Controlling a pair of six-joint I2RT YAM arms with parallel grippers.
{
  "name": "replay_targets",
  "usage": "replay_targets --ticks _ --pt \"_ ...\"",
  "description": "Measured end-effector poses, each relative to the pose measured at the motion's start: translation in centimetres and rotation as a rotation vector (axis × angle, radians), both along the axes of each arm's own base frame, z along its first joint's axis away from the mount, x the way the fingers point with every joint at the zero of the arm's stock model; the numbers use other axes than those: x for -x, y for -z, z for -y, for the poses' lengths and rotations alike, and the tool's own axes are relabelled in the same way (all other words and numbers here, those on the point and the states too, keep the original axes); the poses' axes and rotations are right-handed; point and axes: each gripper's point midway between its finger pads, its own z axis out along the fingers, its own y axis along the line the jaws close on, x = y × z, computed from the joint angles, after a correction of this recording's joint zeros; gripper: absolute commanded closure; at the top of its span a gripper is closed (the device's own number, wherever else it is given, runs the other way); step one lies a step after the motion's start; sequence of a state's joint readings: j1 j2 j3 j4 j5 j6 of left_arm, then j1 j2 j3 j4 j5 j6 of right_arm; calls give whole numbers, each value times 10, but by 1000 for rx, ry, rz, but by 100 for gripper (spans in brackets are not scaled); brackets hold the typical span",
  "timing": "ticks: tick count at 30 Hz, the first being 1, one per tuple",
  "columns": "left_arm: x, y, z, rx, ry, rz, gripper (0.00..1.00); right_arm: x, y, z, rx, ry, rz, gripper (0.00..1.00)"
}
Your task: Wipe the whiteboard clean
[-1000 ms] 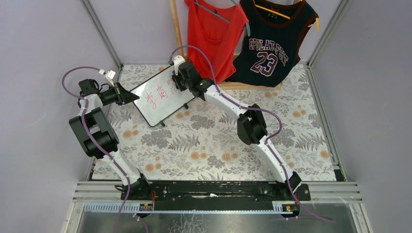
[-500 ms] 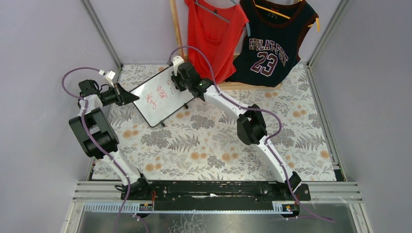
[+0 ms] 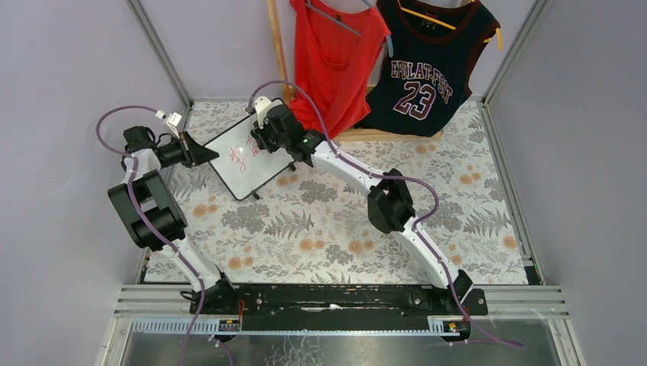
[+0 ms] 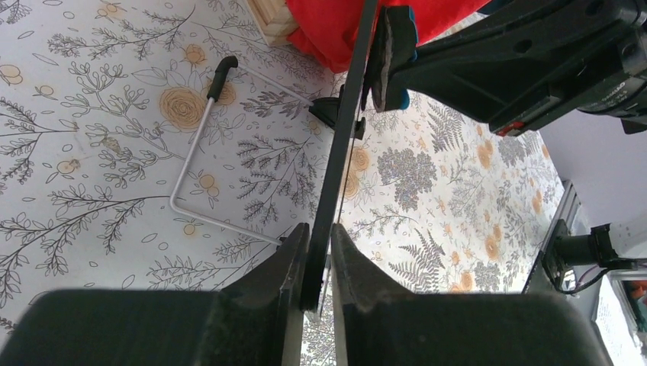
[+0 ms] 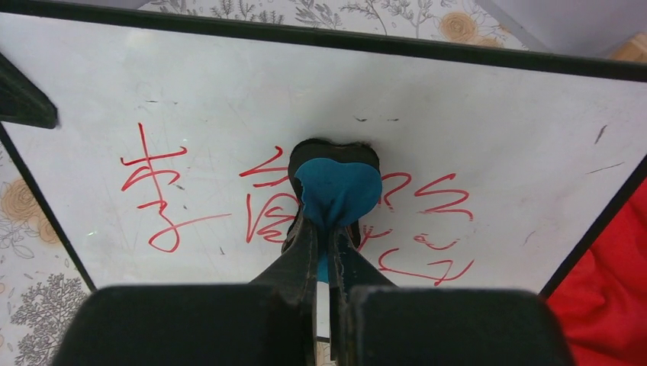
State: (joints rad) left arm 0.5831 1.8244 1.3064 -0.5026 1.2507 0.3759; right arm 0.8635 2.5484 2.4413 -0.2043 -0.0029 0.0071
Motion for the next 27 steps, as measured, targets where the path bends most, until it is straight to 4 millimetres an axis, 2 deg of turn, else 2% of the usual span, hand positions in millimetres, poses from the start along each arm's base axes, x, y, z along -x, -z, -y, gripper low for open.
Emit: replay_targets --ticks 9,16,20,23,27 --pt "6 -2 3 -22 30 11 100 -20 -13 12 5 37 61 100" --pt "9 -2 4 -29 41 11 100 -61 -16 49 -1 121 73 100" --pt "9 -2 4 -31 43 13 100 -77 -16 67 0 157 73 100" --pt "9 -2 4 -31 44 12 100 -79 -16 69 -3 157 70 100" --pt "9 -2 4 -31 44 12 100 -70 -15 59 -9 124 63 100"
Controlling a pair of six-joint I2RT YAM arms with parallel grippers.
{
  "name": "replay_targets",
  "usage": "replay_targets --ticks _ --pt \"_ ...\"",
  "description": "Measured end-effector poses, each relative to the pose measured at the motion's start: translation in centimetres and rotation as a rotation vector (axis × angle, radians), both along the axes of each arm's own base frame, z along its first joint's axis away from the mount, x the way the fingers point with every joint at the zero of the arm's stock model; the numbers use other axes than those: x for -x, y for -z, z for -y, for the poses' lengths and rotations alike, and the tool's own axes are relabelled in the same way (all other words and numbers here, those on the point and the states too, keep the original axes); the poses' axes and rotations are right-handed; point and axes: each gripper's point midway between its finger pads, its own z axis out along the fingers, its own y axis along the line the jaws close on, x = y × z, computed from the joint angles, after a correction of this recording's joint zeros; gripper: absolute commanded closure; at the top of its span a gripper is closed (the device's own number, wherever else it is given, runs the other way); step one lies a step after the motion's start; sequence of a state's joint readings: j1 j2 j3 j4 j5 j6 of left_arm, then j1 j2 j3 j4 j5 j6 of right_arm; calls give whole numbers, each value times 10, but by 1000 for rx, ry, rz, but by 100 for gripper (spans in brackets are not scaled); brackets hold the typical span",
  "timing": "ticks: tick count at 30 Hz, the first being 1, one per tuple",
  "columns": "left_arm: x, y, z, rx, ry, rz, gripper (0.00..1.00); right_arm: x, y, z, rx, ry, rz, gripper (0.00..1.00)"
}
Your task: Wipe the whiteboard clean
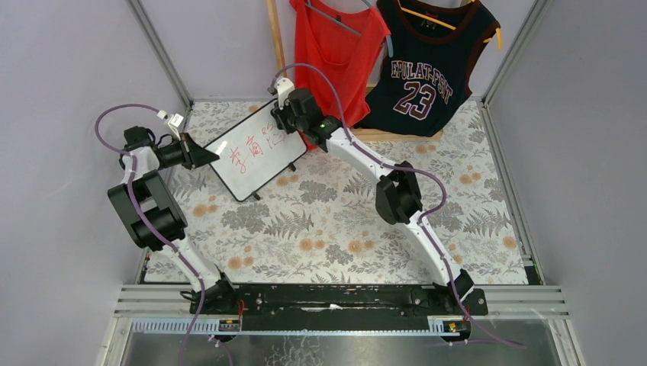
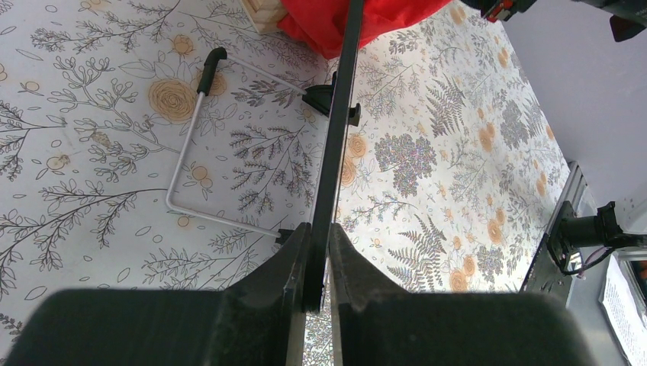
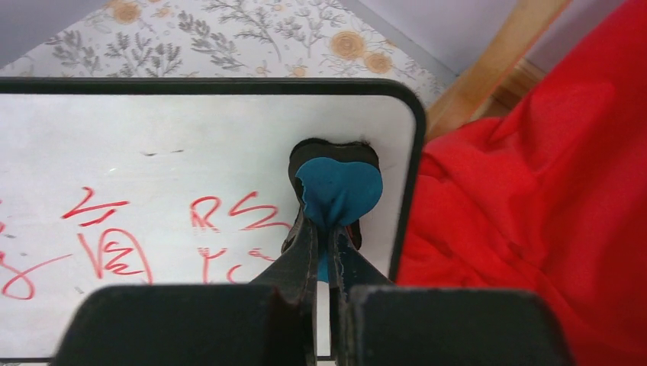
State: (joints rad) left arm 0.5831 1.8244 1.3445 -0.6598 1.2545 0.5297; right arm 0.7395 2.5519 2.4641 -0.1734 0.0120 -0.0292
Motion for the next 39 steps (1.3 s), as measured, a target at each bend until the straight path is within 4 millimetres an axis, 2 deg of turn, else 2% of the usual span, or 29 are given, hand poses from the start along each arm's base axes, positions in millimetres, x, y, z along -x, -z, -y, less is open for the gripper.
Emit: replay_targets --ticks 5,10,15,23,34,39 --pt "0 0 0 0 0 0 100 21 1 -22 -5 -61 -6 100" --pt "0 0 0 0 0 -1 100 52 4 -51 -9 -149 -21 100" --pt "0 0 0 1 0 -2 100 70 11 -65 3 -195 -32 100" --pt "0 0 0 2 0 -3 100 54 12 -51 5 -166 -31 100" --pt "1 0 1 6 1 -4 100 8 12 -8 2 -77 -29 100" --pt "1 -1 1 8 3 -2 100 3 16 -2 -2 -64 -39 100"
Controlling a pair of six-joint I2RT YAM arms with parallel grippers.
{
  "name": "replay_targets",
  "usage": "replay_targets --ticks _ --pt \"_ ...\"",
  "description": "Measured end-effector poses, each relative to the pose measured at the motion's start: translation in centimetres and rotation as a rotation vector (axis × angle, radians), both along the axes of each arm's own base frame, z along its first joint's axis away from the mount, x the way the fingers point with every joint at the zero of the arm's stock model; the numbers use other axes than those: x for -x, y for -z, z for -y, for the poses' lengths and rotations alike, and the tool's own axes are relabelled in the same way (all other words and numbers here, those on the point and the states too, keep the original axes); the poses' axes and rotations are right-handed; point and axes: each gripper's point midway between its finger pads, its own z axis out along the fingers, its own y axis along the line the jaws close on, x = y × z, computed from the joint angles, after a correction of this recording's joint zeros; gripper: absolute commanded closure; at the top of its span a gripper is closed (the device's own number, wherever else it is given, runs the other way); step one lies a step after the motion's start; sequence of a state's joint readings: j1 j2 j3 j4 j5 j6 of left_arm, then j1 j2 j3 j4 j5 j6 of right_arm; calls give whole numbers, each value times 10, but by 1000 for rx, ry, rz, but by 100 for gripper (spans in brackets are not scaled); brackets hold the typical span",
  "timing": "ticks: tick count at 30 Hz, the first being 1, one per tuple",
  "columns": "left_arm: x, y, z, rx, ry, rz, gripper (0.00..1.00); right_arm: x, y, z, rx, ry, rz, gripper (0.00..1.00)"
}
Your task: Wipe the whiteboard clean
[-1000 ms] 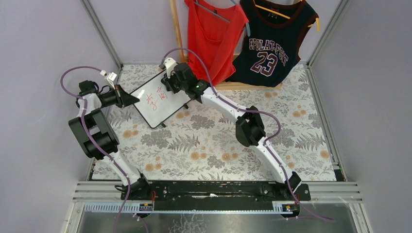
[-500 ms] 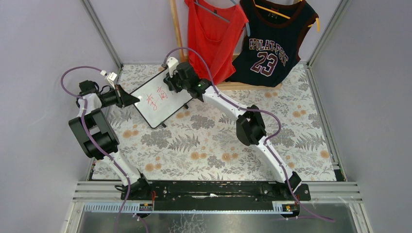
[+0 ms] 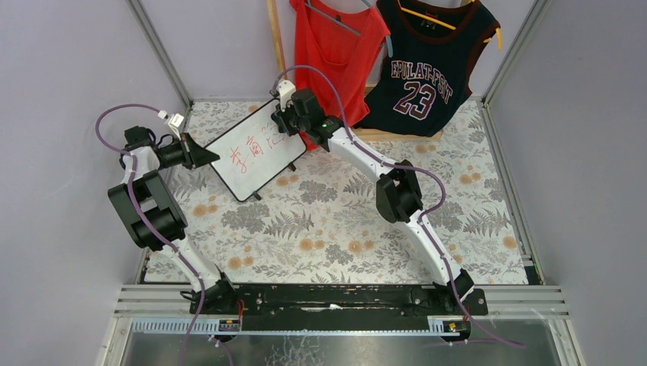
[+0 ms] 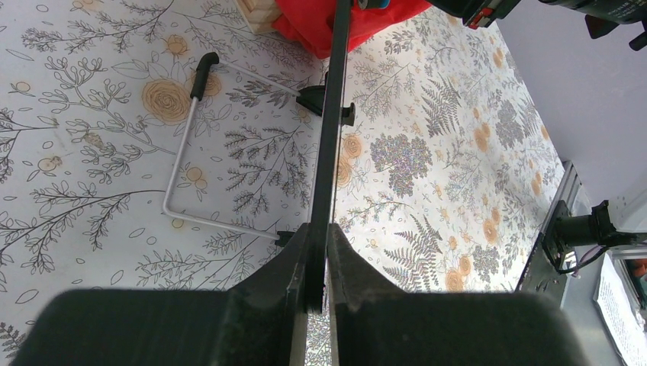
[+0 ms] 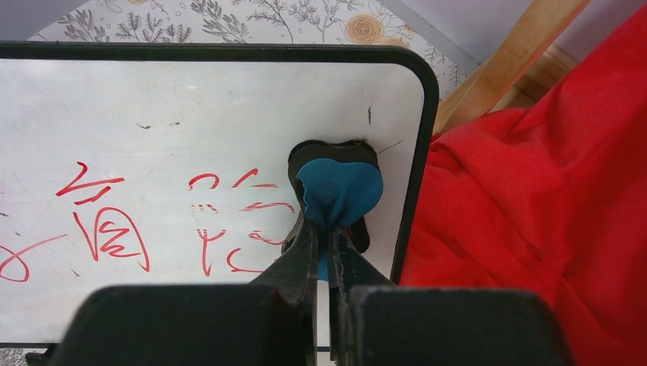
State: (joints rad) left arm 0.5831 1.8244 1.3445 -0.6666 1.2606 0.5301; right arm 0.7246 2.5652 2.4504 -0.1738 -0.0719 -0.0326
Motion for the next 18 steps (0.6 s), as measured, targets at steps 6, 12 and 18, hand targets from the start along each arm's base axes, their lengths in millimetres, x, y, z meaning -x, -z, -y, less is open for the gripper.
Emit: replay_targets --ticks 6,12,18 --pt "0 0 0 1 0 -1 100 4 0 -5 -4 -4 -4 100" --pt "1 0 0 3 1 -3 100 25 0 -26 -3 -47 -4 100" --pt "1 0 1 5 1 -4 100 56 0 -55 -1 -110 -1 100"
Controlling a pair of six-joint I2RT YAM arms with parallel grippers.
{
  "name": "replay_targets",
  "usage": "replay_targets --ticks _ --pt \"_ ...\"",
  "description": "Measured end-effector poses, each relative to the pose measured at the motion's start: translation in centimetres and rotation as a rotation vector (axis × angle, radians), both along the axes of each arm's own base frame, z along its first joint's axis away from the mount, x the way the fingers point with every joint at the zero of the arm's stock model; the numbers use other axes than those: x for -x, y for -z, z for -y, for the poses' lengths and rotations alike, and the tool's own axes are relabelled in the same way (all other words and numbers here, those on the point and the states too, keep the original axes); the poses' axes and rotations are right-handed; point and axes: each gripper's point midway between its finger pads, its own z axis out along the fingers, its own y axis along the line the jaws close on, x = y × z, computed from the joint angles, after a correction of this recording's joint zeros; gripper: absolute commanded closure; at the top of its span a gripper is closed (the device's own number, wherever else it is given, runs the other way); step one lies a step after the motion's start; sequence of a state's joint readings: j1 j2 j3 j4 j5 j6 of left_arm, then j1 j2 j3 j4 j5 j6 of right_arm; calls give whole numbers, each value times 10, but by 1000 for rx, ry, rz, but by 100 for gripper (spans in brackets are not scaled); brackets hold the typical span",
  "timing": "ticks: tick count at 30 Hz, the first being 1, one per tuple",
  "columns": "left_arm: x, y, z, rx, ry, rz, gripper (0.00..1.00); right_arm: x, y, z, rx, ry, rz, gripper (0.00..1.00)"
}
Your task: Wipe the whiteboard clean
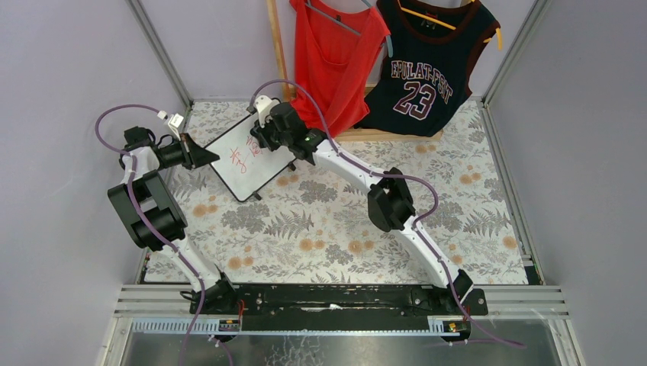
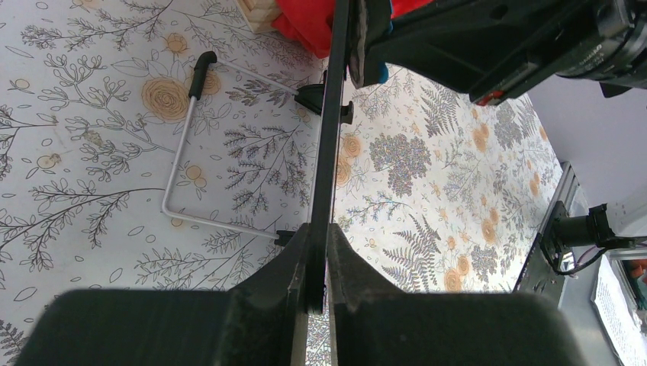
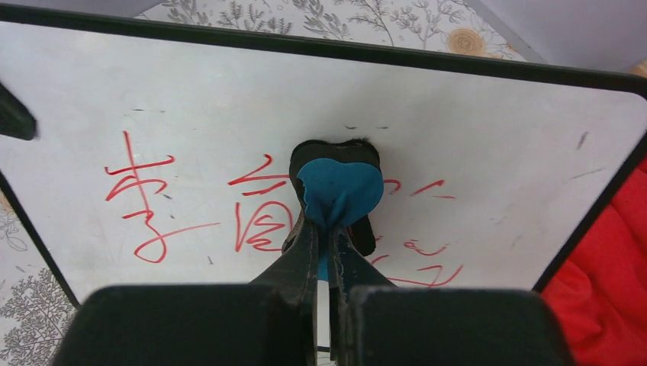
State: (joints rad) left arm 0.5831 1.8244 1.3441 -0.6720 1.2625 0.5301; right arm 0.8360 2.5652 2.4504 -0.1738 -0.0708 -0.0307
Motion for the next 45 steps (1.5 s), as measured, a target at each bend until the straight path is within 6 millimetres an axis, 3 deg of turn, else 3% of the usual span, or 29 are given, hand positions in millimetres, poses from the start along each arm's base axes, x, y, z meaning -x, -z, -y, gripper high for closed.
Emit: replay_targets --ticks 10,22,27,35,45 --pt "1 1 1 3 1 0 100 -1 0 1 14 -10 18 100" --pt "1 1 1 3 1 0 100 -51 0 49 14 90 20 100" --pt "1 1 1 3 1 0 100 -60 1 58 12 108 18 100" --pt "1 1 1 4 1 -2 100 -54 0 51 15 99 23 100" --pt "1 1 1 5 1 -3 100 -23 -6 15 -3 15 45 100"
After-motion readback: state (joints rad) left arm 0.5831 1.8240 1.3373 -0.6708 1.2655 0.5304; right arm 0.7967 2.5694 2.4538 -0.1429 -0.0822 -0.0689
